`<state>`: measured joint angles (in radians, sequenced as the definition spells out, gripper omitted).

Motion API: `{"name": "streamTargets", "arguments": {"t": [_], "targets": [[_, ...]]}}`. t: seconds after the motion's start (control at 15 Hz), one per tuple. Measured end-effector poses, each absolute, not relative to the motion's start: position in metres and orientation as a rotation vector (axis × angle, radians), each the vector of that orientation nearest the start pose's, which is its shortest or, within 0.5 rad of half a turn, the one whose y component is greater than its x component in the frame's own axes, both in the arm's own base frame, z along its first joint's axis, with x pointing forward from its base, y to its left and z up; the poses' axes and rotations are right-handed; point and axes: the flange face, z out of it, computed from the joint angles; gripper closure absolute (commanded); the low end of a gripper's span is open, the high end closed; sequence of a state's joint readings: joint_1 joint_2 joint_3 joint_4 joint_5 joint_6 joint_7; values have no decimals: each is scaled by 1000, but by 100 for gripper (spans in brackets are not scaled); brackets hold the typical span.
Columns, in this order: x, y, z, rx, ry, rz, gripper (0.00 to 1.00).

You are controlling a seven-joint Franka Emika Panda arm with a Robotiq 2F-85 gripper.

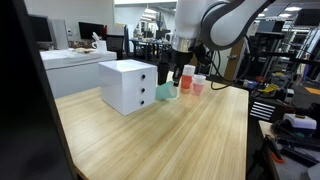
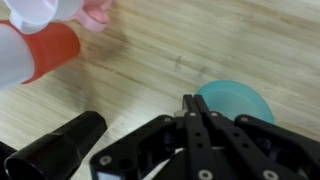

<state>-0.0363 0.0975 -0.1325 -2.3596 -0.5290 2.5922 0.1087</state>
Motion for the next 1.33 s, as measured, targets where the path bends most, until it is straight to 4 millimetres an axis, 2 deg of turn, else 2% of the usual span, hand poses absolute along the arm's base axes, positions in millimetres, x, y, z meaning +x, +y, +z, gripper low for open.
{"name": "streamTargets", "arguments": {"t": [0.47,0.8,1.33], "targets": [[531,-98,328,-3605,-315,-184,98],[526,-109,329,-3666,-351,21,98],[513,-134,331,-3559,-710,465,98]]}}
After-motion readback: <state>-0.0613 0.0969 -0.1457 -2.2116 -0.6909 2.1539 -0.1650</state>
